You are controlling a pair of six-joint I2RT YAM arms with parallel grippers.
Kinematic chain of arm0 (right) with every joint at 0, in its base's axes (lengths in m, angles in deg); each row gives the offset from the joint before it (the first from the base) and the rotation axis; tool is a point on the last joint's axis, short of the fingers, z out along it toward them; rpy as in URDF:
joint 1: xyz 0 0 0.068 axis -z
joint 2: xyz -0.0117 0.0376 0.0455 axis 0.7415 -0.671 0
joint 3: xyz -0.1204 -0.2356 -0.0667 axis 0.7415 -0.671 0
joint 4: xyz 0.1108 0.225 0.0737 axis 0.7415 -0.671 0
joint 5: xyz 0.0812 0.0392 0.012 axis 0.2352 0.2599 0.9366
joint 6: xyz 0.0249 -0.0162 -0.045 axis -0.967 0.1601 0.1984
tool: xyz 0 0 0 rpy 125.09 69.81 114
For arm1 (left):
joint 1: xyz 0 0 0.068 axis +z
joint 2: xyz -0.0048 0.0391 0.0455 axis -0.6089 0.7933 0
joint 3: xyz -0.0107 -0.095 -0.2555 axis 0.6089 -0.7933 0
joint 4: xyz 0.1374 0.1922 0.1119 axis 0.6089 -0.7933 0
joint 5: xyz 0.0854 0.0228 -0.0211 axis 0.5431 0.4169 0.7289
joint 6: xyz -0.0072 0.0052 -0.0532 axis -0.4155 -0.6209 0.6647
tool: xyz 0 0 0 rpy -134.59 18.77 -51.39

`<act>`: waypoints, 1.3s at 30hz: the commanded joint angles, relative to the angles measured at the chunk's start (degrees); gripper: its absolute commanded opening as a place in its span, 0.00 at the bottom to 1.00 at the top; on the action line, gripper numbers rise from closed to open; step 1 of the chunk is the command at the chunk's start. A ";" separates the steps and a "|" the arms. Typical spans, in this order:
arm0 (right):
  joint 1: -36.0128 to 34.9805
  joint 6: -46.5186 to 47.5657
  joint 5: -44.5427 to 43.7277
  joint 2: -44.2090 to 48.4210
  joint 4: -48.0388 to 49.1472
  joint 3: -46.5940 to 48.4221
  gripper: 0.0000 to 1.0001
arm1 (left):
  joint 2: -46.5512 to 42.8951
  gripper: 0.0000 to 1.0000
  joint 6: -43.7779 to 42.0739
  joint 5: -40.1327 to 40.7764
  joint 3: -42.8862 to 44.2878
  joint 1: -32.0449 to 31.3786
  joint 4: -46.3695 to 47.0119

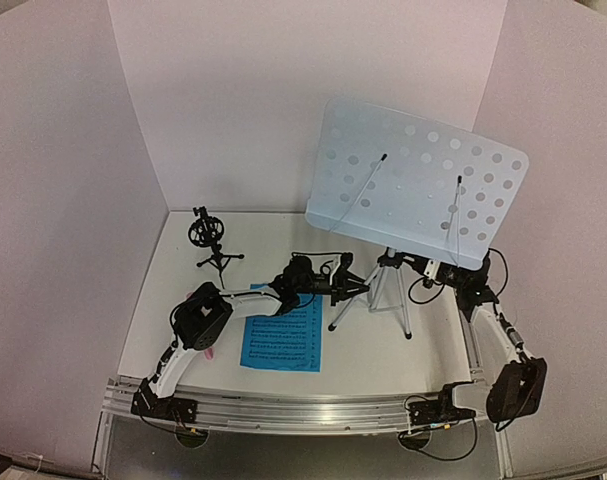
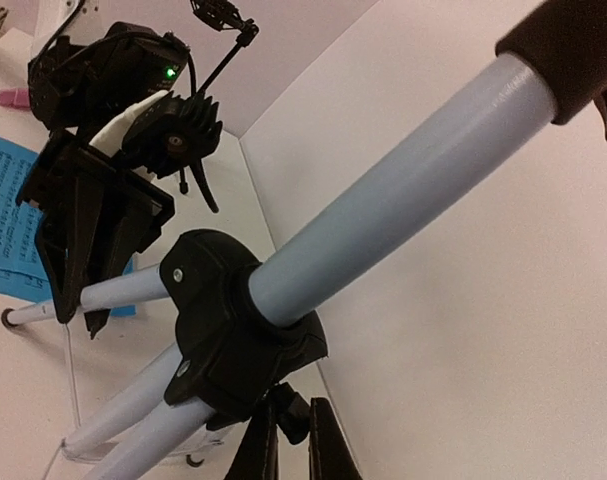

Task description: Set up the instrument practice props

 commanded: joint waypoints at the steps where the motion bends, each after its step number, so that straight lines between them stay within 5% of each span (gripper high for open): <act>1: -1.19 -10.94 3.63 -0.79 -10.41 2.60 0.02 | 1.75 0.00 -3.57 1.35 0.53 0.65 -1.63; 39: 0.41 -58.14 20.13 -9.43 -31.37 15.14 0.02 | 1.16 0.00 -11.48 -0.76 -0.98 1.05 -1.66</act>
